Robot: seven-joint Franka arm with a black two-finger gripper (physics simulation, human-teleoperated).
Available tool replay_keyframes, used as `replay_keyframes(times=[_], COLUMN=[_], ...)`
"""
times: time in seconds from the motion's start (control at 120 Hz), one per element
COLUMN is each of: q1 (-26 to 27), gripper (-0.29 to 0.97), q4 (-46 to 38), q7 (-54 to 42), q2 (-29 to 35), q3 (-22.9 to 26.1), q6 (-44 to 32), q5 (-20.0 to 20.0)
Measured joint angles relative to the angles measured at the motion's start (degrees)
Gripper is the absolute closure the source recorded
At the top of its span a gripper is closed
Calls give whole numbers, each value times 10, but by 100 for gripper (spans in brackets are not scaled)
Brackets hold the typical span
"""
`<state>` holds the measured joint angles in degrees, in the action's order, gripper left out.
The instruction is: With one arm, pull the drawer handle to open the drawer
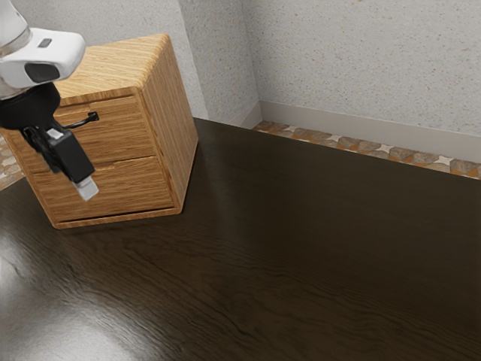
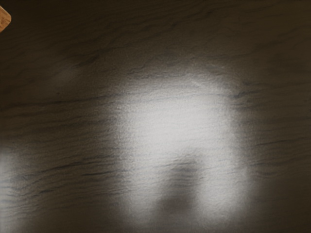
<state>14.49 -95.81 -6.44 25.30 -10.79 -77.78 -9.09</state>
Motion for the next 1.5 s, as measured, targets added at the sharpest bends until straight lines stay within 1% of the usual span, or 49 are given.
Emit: replay_keyframes(times=[0.142, 0.233, 0.3, 0.35, 0.417, 0.458, 0.542, 0.617, 0.675, 0.75, 0.85, 0.917, 1.008, 1.075, 1.192, 1.292, 1.5], q1=[4, 33, 43, 50, 59, 63, 66, 67, 62, 38, 1, -21, -66, -85, -125, -138, -139], gripper=[0, 0, 0, 0, 0, 0, 0, 0, 0, 0, 0, 0, 0, 0, 0, 0, 0], q4=[0, -3, -5, -1, 1, -20, -81, -136, -159, -167, -167, -162, -136, -106, -90, -76, -18], q7=[-1, -1, -9, -19, -34, -43, -59, -82, -113, -169, -253, -312, -392, -449, -541, -612, -729], q2=[1, 1, -2, -1, -1, 20, 100, 151, 169, 173, 166, 149, 107, 77, 36, 0, -55], q3=[-1, -1, -6, 0, 22, 29, 36, 25, 14, 8, 4, -6, -21, -40, -49, -58, -86], q6=[-6, 6, 16, 22, 29, 32, 38, 42, 44, 33, -3, -35, -72, -90, -123, -157, -200], q5=[0, 4, 6, 6, 4, 5, 18, 28, 24, 14, 2, -6, -10, -11, -12, -13, -13])
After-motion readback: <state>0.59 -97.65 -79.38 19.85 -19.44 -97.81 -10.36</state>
